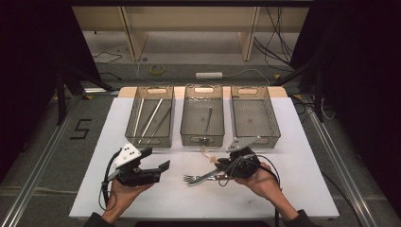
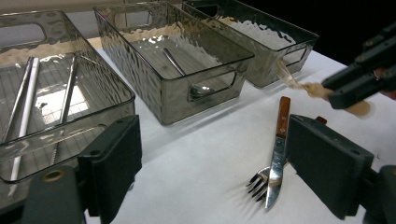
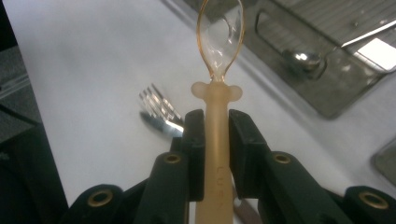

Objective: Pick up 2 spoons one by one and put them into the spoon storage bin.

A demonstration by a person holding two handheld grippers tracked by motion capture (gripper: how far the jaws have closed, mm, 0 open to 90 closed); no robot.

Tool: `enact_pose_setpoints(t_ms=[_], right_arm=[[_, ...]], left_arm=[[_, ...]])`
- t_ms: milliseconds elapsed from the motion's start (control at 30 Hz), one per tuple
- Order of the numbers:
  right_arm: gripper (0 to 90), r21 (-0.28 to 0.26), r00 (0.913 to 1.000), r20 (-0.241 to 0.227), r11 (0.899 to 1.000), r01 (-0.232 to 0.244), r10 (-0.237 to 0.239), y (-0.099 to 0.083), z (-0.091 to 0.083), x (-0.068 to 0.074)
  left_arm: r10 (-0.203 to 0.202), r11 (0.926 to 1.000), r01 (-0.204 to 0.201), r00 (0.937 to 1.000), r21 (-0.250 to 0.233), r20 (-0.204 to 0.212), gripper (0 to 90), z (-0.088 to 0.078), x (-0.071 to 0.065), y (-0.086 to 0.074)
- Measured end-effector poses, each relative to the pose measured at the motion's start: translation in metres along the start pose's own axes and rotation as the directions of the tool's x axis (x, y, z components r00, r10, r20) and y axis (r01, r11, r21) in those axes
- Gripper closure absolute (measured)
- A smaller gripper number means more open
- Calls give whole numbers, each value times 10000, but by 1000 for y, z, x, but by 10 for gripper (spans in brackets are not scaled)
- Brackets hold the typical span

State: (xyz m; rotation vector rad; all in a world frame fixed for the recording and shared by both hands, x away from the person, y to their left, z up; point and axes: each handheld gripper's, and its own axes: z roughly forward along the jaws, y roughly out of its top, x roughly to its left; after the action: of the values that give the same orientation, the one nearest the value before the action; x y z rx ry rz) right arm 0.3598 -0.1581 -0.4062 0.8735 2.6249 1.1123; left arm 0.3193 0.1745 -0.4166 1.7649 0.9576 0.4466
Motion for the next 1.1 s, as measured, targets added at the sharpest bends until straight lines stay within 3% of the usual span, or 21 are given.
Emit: enact_pose_setpoints(t_ms=[600,900,1100], right_arm=[[782,-868,9976,483,9952,-460,503,69,3,-42],[782,-946,9927,808,9922,-817,894,93,20,-63],[781,-908,9844,1105,9877,-1270,1368,103,35,-75]], left_arm=[[25,9999,-25,10000,-127,-32,185,-1,0,0],[52,9998,-53,10000,-214,-77,185,-2,0,0],[87,9997,-88,9999,-248,-75,185,-2,-1,0]])
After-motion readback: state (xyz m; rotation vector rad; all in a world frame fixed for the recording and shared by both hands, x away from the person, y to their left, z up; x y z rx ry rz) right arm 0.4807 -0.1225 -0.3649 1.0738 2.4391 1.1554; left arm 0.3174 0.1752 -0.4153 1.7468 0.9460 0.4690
